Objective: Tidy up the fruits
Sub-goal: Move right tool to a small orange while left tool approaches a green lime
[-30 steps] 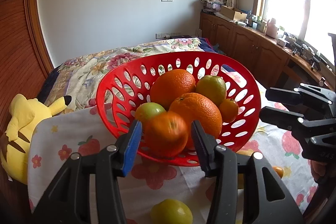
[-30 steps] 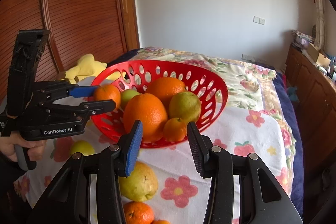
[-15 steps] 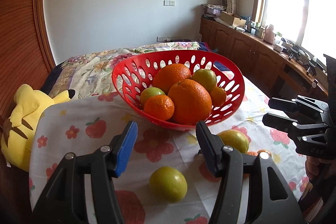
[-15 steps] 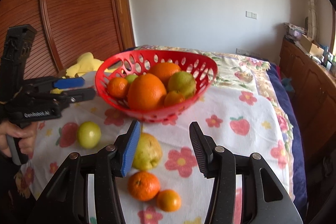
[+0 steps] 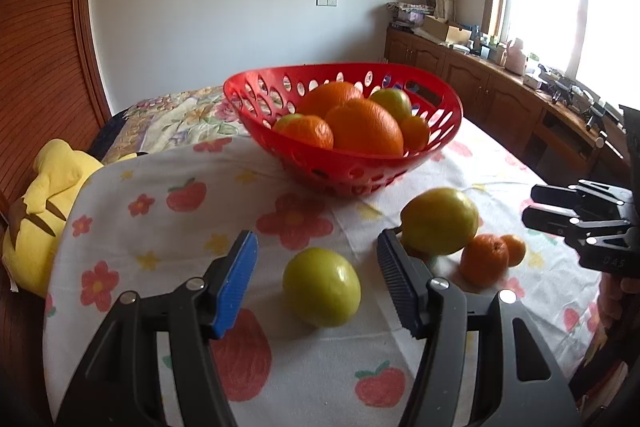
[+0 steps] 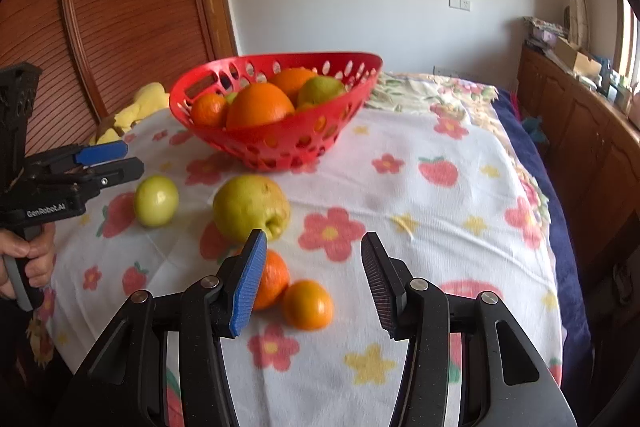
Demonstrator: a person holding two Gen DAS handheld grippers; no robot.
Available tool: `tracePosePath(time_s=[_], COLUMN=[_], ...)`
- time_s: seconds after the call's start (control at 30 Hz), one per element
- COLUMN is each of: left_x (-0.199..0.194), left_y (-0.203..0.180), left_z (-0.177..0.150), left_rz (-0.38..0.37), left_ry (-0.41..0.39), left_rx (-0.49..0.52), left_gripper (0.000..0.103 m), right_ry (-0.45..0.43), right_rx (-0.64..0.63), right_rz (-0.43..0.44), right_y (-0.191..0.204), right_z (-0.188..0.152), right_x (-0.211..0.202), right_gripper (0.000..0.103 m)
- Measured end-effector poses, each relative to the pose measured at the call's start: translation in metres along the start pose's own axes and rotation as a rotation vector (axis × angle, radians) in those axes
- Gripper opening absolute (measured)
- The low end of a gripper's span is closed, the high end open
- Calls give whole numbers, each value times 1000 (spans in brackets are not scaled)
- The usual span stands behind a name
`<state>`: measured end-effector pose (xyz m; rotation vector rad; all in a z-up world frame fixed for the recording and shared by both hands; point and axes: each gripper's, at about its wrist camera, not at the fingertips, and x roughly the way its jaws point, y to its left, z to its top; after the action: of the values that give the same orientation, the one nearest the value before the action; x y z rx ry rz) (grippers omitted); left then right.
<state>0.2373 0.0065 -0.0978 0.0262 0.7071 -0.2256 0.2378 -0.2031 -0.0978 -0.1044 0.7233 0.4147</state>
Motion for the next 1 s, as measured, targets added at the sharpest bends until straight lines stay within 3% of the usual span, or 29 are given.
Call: tracePosePath(time_s=[1.0], left_x=[25], left_y=[-1], left_z=[-26], left_rz=[11], left_ry=[71], left_rx=[7], left_gripper=[62], right_ry=[98], right_rx=[8], right_rz=[-3], right_y=[3], right_z=[-35], right_x=[15], right_gripper=[50])
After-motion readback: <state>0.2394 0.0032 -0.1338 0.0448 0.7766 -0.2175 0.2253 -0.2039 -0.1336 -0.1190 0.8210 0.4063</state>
